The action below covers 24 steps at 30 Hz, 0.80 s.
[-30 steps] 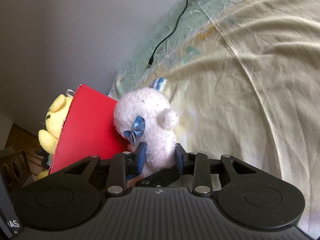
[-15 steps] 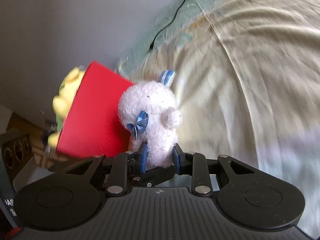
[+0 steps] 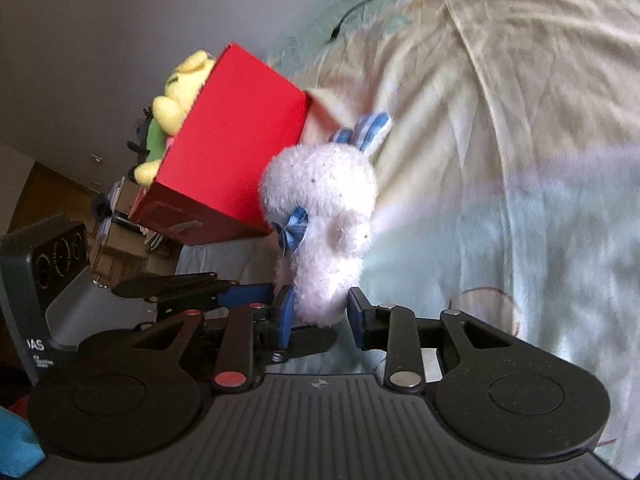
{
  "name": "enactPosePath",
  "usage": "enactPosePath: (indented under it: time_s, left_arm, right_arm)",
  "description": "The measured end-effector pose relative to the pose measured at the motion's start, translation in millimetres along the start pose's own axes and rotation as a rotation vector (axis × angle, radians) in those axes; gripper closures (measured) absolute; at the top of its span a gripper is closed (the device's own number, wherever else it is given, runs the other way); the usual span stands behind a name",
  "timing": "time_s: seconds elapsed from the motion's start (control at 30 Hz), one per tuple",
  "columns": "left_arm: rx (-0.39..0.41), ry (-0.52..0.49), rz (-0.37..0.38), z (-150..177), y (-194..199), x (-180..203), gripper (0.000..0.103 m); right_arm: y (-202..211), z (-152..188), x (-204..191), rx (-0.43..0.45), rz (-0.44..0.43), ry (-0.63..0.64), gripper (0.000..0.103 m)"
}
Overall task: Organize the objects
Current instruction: 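Close the right gripper on the pink bunny plush's bow, then lift the pink bunny plush with the right gripper over the red box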
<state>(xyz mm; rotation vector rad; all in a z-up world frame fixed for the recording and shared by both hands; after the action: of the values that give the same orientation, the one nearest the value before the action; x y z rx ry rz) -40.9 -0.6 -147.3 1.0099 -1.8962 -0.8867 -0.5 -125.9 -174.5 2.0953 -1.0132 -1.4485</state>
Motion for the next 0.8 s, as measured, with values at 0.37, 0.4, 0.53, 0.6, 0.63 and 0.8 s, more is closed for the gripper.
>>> enactPosePath:
  time_s: [0.37, 0.4, 0.53, 0.6, 0.63, 0.8]
  left_arm:
    - [0.116, 0.099, 0.012, -19.8, 15.0, -10.9, 0.011]
    - [0.117, 0.098, 0.015, -19.4, 15.8, -10.5, 0.011]
    - [0.121, 0.113, 0.021, -16.8, 18.5, -13.4, 0.009]
    - [0.122, 0.129, 0.018, -16.0, 18.7, -16.6, 0.009]
    - [0.123, 0.138, 0.012, -16.4, 18.2, -18.4, 0.009]
    - [0.128, 0.17, 0.006, -27.3, 7.6, -20.8, 0.009]
  right_arm:
    - [13.9, -20.0, 8.1, 0.076, -0.102, -0.092, 0.05]
    - [13.9, -19.9, 7.5, 0.066, -0.113, -0.085, 0.05]
    - [14.2, -22.7, 18.2, 0.083, -0.075, -0.116, 0.047]
    - [10.6, -25.7, 26.8, 0.093, -0.066, -0.175, 0.047]
    - [8.2, -27.7, 30.1, 0.096, -0.06, -0.195, 0.047]
    - [-10.7, -31.2, 21.3, 0.086, -0.059, -0.13, 0.047]
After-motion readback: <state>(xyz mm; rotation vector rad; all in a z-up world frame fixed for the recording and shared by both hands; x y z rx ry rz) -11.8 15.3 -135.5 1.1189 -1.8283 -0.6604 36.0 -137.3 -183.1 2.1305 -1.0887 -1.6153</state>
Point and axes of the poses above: each gripper's, at about its wrist camera, not at the fingertips, and y roughly against the way its jaws point, x to its right, z to its underside, the point moved 5 cm from there along -y, roughly the way its jaws point, and after that the axes turned 9 degrees about z, right-handed, at the moved point
